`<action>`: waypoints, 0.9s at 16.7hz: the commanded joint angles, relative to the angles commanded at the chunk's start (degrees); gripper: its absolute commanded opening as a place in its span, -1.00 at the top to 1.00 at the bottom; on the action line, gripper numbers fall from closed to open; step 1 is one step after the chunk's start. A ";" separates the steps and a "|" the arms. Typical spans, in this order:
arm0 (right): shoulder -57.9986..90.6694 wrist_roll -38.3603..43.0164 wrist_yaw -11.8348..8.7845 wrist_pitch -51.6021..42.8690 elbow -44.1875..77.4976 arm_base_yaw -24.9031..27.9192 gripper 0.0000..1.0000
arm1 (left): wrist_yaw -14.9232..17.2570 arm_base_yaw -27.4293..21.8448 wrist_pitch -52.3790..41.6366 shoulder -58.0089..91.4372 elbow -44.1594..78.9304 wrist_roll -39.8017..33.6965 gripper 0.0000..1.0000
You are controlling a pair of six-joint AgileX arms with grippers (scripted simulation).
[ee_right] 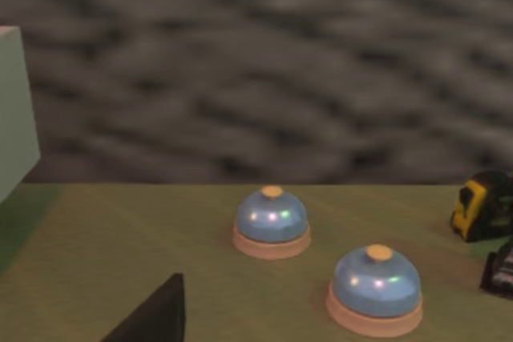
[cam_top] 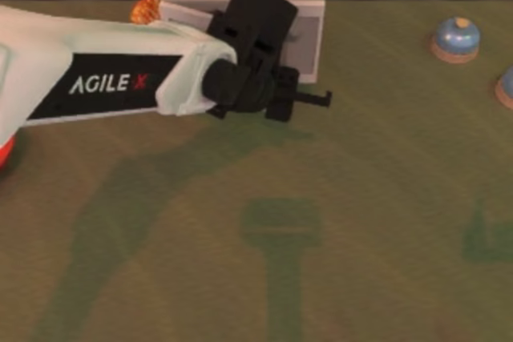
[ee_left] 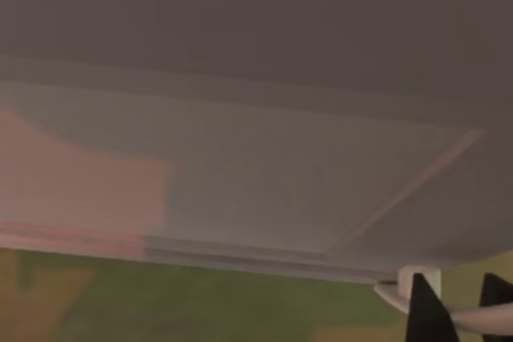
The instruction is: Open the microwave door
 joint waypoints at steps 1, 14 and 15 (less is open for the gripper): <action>0.00 0.00 0.00 0.00 0.00 0.00 -1.00 | 0.00 0.00 0.00 0.00 0.00 0.00 1.00; 0.00 0.00 0.00 0.00 0.00 0.00 -1.00 | 2.59 0.83 1.59 -1.99 -3.10 3.14 1.00; 0.00 0.00 0.00 0.00 0.00 0.00 -1.00 | 2.59 0.83 1.59 -1.99 -3.10 3.14 1.00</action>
